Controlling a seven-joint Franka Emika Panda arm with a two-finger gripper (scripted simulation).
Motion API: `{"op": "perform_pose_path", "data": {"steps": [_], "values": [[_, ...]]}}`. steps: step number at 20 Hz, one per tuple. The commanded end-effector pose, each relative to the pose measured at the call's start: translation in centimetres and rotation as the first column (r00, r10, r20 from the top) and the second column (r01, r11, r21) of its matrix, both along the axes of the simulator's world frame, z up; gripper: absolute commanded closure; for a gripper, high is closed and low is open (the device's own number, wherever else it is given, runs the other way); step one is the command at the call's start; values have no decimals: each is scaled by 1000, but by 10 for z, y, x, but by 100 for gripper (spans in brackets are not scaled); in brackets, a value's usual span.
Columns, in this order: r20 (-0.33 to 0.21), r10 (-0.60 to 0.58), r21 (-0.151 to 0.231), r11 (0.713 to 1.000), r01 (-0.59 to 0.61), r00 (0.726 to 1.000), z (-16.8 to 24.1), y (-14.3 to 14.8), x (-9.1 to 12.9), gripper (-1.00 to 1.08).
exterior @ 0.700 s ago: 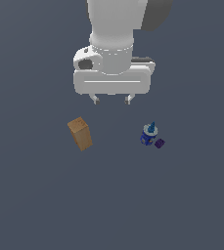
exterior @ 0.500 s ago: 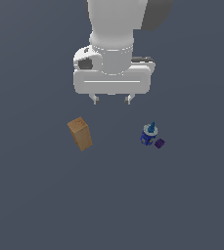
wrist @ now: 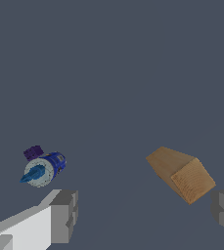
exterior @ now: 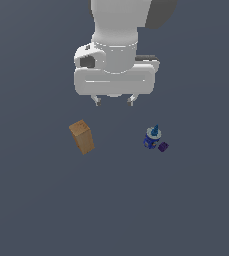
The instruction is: Pick up a designated object from a clutter of objects.
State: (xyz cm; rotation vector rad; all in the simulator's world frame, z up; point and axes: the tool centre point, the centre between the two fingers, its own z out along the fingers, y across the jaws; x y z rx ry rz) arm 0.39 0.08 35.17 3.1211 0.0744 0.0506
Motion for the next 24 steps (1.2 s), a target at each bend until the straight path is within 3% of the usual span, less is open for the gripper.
{"op": "perform_pose_path", "data": {"steps": [1, 7, 13, 24], "values": [[0, 1, 0, 1000, -1, 1000, -1, 1, 0, -92], [-3, 15, 0, 1000, -15, 1000, -18, 22, -1, -92], [-10, 46, 2, 999, -46, 999, -55, 67, -8, -92], [-27, 118, 13, 993, -118, 993, -139, 167, -51, -92]]}}
